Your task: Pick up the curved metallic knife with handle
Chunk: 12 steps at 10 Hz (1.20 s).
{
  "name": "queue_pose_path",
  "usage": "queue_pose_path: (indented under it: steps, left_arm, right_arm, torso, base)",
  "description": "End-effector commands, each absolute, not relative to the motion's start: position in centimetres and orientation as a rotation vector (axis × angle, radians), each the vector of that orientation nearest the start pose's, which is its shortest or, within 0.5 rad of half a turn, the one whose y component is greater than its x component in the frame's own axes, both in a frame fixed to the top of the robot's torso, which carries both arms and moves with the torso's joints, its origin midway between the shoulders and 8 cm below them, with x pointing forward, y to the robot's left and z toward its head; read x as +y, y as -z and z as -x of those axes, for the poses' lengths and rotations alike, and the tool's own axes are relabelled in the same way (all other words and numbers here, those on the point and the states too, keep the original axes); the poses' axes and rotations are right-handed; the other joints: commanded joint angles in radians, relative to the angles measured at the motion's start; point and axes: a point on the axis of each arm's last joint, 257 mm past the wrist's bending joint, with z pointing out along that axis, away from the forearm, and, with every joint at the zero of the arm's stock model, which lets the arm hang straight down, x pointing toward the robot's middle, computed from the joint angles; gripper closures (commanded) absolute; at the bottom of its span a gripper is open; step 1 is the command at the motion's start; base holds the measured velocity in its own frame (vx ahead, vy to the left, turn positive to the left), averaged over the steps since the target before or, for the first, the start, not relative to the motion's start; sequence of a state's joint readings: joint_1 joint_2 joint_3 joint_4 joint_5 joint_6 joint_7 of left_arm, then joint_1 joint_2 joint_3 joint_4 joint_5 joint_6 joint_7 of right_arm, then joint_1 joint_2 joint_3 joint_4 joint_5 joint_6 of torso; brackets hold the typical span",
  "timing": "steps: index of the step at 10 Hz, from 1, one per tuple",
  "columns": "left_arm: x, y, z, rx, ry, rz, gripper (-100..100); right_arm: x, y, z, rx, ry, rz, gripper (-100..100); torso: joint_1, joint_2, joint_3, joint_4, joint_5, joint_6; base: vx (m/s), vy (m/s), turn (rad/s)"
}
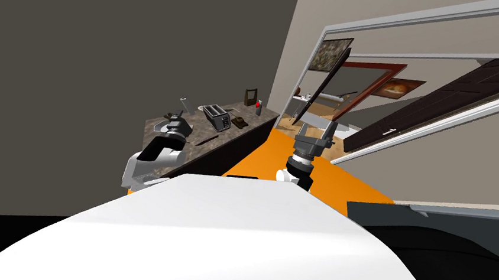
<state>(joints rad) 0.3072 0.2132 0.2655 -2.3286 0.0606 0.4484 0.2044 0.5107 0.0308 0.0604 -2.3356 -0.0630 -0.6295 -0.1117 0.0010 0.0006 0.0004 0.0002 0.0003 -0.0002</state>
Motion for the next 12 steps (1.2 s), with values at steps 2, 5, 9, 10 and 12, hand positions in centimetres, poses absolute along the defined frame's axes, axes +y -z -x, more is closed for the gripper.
queue_pose_path:
  steps: [2,5,9,10,12]
  left_arm:
    - [40.3,8.6,-42.8,1.014,0.979,1.317,-100]
    - [41.5,10.2,-42.7,1.026,0.938,1.394,-100]
    - [43.7,12.1,-42.3,1.025,0.881,1.504,-100]
    - [43.9,12.8,-42.1,1.036,0.863,1.53,-100]
    - [44.9,13.8,-41.7,1.032,0.834,1.584,-100]
  right_arm:
    - [-26.9,-6.7,-30.8,0.39,-1.534,-0.616,0]
    - [-26.9,-6.7,-30.8,0.39,-1.534,-0.616,0]
    - [-26.9,-6.7,-30.8,0.39,-1.534,-0.616,0]
    - [-26.9,-6.7,-30.8,0.39,-1.534,-0.616,0]
    - [-26.9,-6.7,-30.8,0.39,-1.534,-0.616,0]
  torso:
    - [0.0,0.0,0.0,0.0,0.0,0.0]
    - [0.0,-0.001,0.0,0.0,0.0,0.0]
    - [0.0,-0.001,-0.001,0.0,0.0,-0.001]
    - [0.0,-0.002,-0.001,0.0,0.0,0.0]
    - [0.0,-0.001,-0.001,0.0,0.0,-0.001]
  base:
    - [-0.01,0.002,-0.039]
    - [-0.004,-0.002,-0.077]
    - [0.0,-0.003,-0.088]
    - [0.004,-0.002,-0.089]
    - [0.006,-0.002,-0.055]
